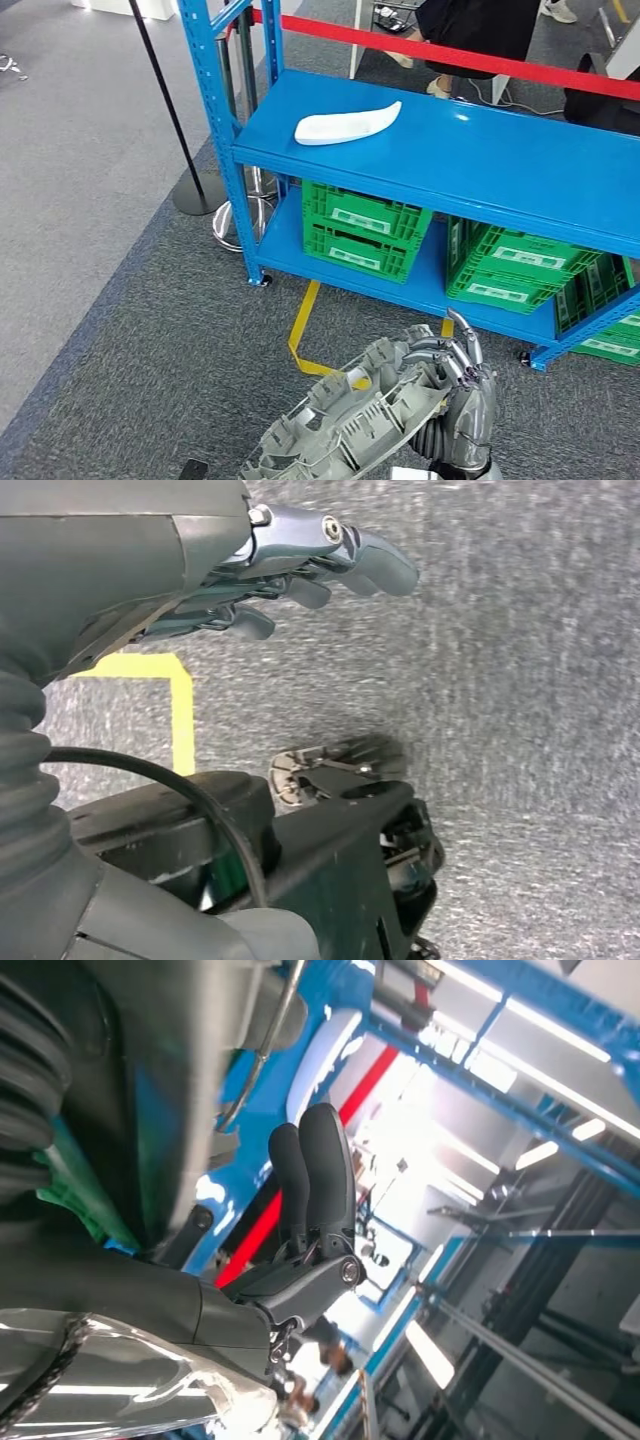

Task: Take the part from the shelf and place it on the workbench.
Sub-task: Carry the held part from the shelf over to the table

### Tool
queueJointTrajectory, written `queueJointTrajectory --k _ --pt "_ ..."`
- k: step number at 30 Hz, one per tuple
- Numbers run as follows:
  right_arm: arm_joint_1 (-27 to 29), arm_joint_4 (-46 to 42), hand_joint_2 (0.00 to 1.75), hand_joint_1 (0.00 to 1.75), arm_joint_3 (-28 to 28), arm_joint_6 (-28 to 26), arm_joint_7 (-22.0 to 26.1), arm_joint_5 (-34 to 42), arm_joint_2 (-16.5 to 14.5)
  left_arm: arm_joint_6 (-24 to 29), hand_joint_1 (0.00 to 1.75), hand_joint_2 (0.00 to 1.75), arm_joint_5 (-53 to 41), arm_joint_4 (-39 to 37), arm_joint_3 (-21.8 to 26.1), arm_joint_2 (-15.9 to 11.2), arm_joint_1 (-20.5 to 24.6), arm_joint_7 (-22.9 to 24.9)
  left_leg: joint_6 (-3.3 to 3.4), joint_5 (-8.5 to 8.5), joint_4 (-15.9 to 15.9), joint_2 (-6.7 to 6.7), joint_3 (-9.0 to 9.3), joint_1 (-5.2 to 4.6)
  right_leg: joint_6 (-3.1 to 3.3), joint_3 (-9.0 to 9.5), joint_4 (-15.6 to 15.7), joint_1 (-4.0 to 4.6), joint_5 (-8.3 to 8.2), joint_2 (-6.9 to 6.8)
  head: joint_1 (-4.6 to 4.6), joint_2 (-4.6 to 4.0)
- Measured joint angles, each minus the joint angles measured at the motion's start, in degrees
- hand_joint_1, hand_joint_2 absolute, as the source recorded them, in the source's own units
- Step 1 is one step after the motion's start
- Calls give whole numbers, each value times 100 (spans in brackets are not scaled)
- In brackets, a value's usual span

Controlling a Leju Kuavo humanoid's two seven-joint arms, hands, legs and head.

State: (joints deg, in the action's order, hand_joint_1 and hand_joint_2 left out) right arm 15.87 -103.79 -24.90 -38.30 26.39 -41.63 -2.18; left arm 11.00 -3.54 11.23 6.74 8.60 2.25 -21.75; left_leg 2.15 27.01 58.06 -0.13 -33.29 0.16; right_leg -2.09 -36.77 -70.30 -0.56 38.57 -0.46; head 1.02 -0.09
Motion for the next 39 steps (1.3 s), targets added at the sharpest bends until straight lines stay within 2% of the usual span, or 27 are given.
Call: queueJointTrajectory --k 1,2,3,5,6,8,10,11,12,13,15,16,17,18,20,22,23,25,27,29,31,32,33,34,36,37,39 --pt "-7 21 175 175 1 0 -1 1 0 -3 0 175 0 0 1 -1 2 0 10 -69 4 -64 -86 -23 24 -20 -254 8 75 25 -1 0" --pt "-17 41 175 175 1 1 -1 1 0 -4 0 175 0 0 2 -3 -2 1 14 -135 8 -130 -169 -46 57 38 -341 17 18 36 1 0" --pt "-27 61 175 175 2 0 -1 2 1 -3 0 175 0 0 3 -4 -6 5 12 -202 11 -199 -244 -64 96 192 -227 30 -139 54 2 0" --pt "-56 94 175 175 1 0 -1 2 0 4 0 175 -5 0 4 -2 -3 29 -6 -333 17 -339 -372 -88 192 722 471 66 -438 234 3 0" --pt "-71 105 175 175 -1 0 -2 2 0 12 0 175 -9 0 4 2 3 48 -20 -401 22 -410 -422 -101 227 1016 907 70 -478 361 5 0" --pt "-94 134 175 175 -14 0 -6 2 -1 33 0 175 -17 0 5 7 6 81 -63 -550 12 -536 -506 -110 250 1317 1445 85 -420 511 7 0" --pt "-109 175 175 175 -38 0 -11 2 -1 50 0 175 -20 -7 9 -3 -24 96 -127 -663 -16 -626 -559 -106 253 1278 1539 86 -460 395 6 0" --pt "-117 196 175 175 -49 0 -13 1 -1 56 0 175 -20 -13 14 -8 -42 102 -163 -599 13 -569 -587 -106 277 1238 1540 77 -514 317 13 0" --pt "-122 214 175 175 -59 0 -15 1 -1 60 0 175 -20 -18 19 -12 -58 105 -199 -420 132 -461 -625 -104 308 1187 1547 69 -572 228 26 0" --pt "-125 231 175 175 -65 0 -16 2 -1 64 0 175 -20 -22 24 -15 -61 109 -232 -132 368 -309 -678 -90 335 1133 1549 60 -627 133 39 0" --pt "-121 261 175 175 -75 0 -17 3 -1 65 0 175 -20 -22 29 -14 -53 114 -310 453 1100 -106 -794 -44 355 1006 1535 72 -726 -61 60 0" --pt "-120 277 175 175 -78 1 -17 4 -1 65 0 175 -20 -22 31 -14 -47 114 -344 573 1451 -71 -819 -15 347 942 1517 75 -776 -167 60 0" --pt "-122 291 175 175 -80 1 -18 4 -1 65 0 175 -20 -22 32 -14 -46 114 -372 541 1669 -55 -786 13 337 866 1488 76 -822 -269 60 0" --pt "-126 303 175 175 -83 0 -19 8 -1 66 0 175 -19 -22 36 -14 -50 114 -394 395 1700 -34 -669 37 323 781 1448 74 -863 -363 60 0" --pt "-133 322 175 175 -89 0 -26 25 -1 70 0 175 -17 -22 43 -15 -59 114 -411 139 1156 133 -165 56 291 615 1346 72 -917 -519 63 0" --pt "-141 341 175 175 -96 0 -36 44 -1 79 0 175 -17 -22 50 -17 -56 112 -363 221 346 383 379 8 238 505 1262 81 -960 -652 64 0" --pt "-152 356 175 175 -102 0 -40 54 -1 84 0 175 -23 -23 52 -18 -54 110 -320 303 87 452 517 -24 206 473 1242 83 -992 -716 69 0" --pt "-179 395 175 175 -120 0 -43 85 -2 102 0 175 -55 -27 54 -22 -72 108 -207 308 -90 371 522 -58 137 423 1232 74 -1054 -826 70 0" --pt "-198 439 175 175 -135 0 -38 128 -3 125 0 175 -102 -31 56 -26 -95 124 -87 199 -153 258 427 -49 84 332 1114 45 -889 -621 66 0" --pt "-198 483 175 175 -141 0 -28 157 -3 143 0 175 -132 -33 58 -26 -91 151 7 73 -169 138 287 -45 57 153 609 22 -407 -208 57 0" --pt "-194 523 175 175 -146 0 -23 172 -3 147 0 175 -155 -33 60 -25 -81 162 38 -54 -157 -6 123 -66 60 -3 -66 20 -23 -9 56 0" --pt "-194 539 175 175 -148 0 -23 176 -3 142 0 175 -169 -33 60 -25 -81 160 37 -118 -151 -80 43 -77 67 2 -248 21 -10 22 61 0" --pt "-195 550 175 175 -151 0 -23 178 -3 135 0 175 -185 -33 60 -25 -85 156 30 -180 -144 -151 -37 -84 77 87 -243 22 -120 39 62 0" --pt "-196 555 175 175 -155 -1 -22 179 -3 129 0 175 -203 -33 60 -23 -89 148 16 -243 -135 -225 -115 -87 89 269 -38 21 -307 69 63 0" --pt "-198 556 175 175 -163 -1 -22 176 -3 124 0 175 -240 -33 57 -17 -85 119 -26 -366 -105 -373 -261 -93 110 820 747 0 -567 302 61 0" --pt "-196 554 175 175 -167 -1 -23 175 -3 124 0 175 -260 -33 54 -14 -79 101 -49 -435 -88 -442 -322 -100 118 1067 1131 -16 -585 430 61 0" --pt "-181 546 175 175 -173 -1 -25 169 -2 122 0 175 -292 -33 48 -13 -74 75 -96 -579 -73 -563 -422 -113 129 1262 1491 -17 -530 537 67 0"
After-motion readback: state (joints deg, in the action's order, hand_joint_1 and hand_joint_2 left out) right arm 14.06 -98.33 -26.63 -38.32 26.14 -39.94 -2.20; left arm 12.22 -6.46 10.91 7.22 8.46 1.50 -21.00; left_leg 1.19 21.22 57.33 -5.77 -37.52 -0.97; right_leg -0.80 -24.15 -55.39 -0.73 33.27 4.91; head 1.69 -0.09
